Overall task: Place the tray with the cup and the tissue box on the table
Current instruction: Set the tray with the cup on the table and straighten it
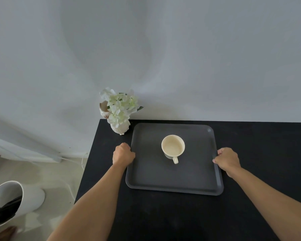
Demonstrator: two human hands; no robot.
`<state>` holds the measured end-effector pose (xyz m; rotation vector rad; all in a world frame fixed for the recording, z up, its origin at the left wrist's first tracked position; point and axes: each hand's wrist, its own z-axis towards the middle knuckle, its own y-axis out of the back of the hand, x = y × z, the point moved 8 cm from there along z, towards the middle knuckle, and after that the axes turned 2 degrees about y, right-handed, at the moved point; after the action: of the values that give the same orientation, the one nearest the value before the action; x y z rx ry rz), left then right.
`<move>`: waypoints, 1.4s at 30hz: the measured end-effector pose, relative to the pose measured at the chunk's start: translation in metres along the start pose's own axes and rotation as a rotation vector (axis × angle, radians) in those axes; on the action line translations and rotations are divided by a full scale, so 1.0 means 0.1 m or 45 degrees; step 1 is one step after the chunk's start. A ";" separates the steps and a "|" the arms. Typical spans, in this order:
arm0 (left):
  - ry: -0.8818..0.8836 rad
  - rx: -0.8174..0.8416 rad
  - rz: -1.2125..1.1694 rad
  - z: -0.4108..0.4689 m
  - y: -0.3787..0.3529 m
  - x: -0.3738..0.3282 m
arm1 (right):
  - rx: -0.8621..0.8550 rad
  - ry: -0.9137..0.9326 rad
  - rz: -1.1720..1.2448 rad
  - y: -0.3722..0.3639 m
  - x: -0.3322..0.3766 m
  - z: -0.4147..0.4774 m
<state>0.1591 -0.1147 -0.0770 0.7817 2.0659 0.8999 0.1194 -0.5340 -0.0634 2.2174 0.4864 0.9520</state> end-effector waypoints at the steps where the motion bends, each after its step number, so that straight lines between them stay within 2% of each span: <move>1: 0.000 -0.001 0.006 0.02 0.01 -0.02 | -0.006 0.002 -0.002 0.01 0.02 0.03; 27: 0.001 -0.058 0.061 0.24 0.04 -0.16 | -0.021 0.035 0.028 -0.04 0.14 0.35; 34: 0.041 -0.073 0.106 0.18 0.03 -0.20 | 0.029 0.064 -0.077 -0.05 0.18 0.43; 42: 0.089 -0.151 0.065 -0.40 -0.06 -0.24 | 0.131 0.261 -0.292 0.14 0.16 0.29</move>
<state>0.1382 -0.1493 -0.0535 0.7519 2.0397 1.0812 0.1527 -0.5473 -0.0604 2.1063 0.8817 1.0547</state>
